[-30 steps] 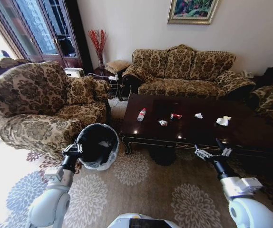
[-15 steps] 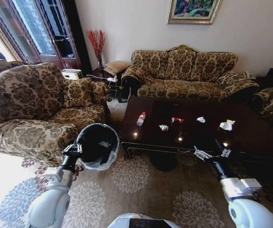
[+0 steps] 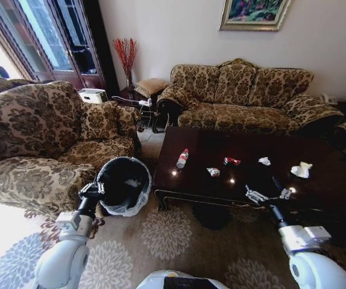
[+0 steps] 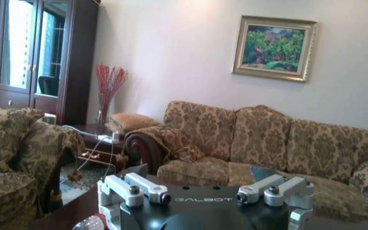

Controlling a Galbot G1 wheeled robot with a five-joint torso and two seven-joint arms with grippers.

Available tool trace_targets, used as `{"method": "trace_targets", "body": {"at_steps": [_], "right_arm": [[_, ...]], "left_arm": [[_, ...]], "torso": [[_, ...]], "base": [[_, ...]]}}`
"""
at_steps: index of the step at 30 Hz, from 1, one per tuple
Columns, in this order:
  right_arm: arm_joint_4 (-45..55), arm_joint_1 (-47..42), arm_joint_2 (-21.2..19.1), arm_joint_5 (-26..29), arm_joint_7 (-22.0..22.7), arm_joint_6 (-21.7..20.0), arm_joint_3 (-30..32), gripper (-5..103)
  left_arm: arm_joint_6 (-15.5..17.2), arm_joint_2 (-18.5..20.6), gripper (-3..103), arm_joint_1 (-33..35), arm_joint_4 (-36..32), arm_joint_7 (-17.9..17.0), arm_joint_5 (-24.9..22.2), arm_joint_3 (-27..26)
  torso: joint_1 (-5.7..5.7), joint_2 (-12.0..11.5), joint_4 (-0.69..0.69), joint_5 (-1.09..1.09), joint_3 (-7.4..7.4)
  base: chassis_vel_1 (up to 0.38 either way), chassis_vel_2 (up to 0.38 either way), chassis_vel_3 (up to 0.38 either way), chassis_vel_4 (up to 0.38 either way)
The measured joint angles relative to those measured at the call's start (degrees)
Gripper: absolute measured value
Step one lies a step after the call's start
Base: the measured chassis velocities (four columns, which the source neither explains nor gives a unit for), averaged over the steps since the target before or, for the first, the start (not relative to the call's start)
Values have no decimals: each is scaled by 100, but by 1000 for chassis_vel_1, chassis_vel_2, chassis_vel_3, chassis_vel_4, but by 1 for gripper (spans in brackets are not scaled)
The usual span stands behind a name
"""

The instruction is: Move to the front of the table and place the trash on the table into the trash bin.

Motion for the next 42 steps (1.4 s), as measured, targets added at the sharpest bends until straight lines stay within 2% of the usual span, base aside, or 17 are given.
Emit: {"method": "trace_targets", "body": {"at_steps": [22, 27, 30, 33, 36, 39, 42], "right_arm": [[-109, 64, 18, -22, 7, 5, -28, 100], [-59, 135, -27, 5, 125, -119, -75, 100], [101, 273, -100, 279, 243, -311, -69, 100], [566, 633, -333, 1014, 802, -677, 14, 100], [735, 760, -460, 1234, 1017, -822, 71, 100], [785, 742, -513, 1284, 1072, -891, 89, 100], [631, 660, -481, 1102, 968, -880, -4, 100]], "left_arm": [[-50, -13, 3, -34, 133, 6, 27, 33], [-63, -12, 3, -38, 75, -22, -60, 17], [-68, 16, 3, -78, -39, -117, -257, 13], [-63, 128, 3, -189, -407, -313, -774, -29], [-44, 177, 3, -197, -601, -376, -936, -62], [-30, 189, 3, -130, -685, -404, -971, -80], [103, 191, 3, -106, -691, -426, -929, -88]], "torso": [[-1, -3, 0, 0, -1], [0, -4, 0, 0, -1], [2, -5, 0, 0, 0], [-4, -4, 0, -1, -3], [-5, -3, 0, 0, -4], [-4, -4, 1, 1, -3], [-2, -4, -1, -1, -2]], "base": [[-139, 159, 154, -141], [-110, 86, 96, -99], [-8, 11, 17, -10], [0, 0, 0, 0], [0, 0, 0, 0], [0, 0, 0, 0], [0, 0, 0, 0]]}}
